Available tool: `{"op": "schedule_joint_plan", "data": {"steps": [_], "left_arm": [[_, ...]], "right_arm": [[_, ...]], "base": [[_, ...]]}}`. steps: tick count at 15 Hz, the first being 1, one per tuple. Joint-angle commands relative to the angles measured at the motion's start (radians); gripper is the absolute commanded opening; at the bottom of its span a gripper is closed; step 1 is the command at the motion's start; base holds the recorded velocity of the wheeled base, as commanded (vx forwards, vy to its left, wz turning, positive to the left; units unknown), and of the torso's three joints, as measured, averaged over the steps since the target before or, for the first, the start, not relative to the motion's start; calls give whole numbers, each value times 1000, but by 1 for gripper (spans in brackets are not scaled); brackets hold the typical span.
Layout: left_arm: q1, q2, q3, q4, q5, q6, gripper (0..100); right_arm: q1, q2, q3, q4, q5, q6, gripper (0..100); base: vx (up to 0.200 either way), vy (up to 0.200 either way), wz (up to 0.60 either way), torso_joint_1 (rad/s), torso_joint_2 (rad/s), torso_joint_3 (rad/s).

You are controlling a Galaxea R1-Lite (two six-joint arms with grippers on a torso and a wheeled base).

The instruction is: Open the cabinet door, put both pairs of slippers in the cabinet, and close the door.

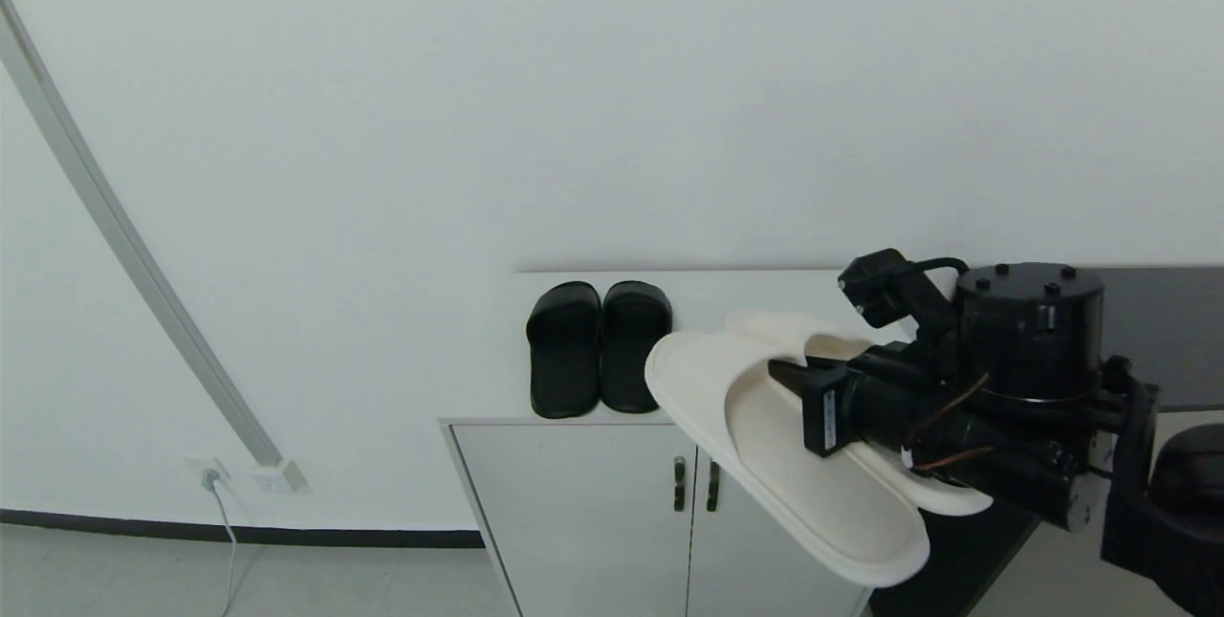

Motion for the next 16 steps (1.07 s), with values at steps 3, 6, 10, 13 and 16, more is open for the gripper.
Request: {"op": "schedule_joint_plan", "data": {"steps": [3, 6, 10, 13, 16], "left_arm": [[0, 1, 0, 0, 0, -1, 0], [0, 1, 0, 0, 0, -1, 0], [0, 1, 0, 0, -2, -2, 0], [0, 1, 0, 0, -2, -2, 0], [0, 1, 0, 0, -2, -2, 0]], "right_arm": [[55, -53, 59, -3, 23, -10, 0], [57, -51, 87, -6, 45, -12, 0], [55, -39, 96, -9, 53, -12, 0], [52, -40, 102, -10, 66, -12, 0], [52, -39, 111, -9, 66, -13, 0]], "base": [[0, 0, 0, 0, 0, 0], [0, 0, 0, 0, 0, 0], [-200, 0, 0, 8, 4, 2], [-133, 0, 0, -8, 0, 3], [0, 0, 0, 0, 0, 0]]}}
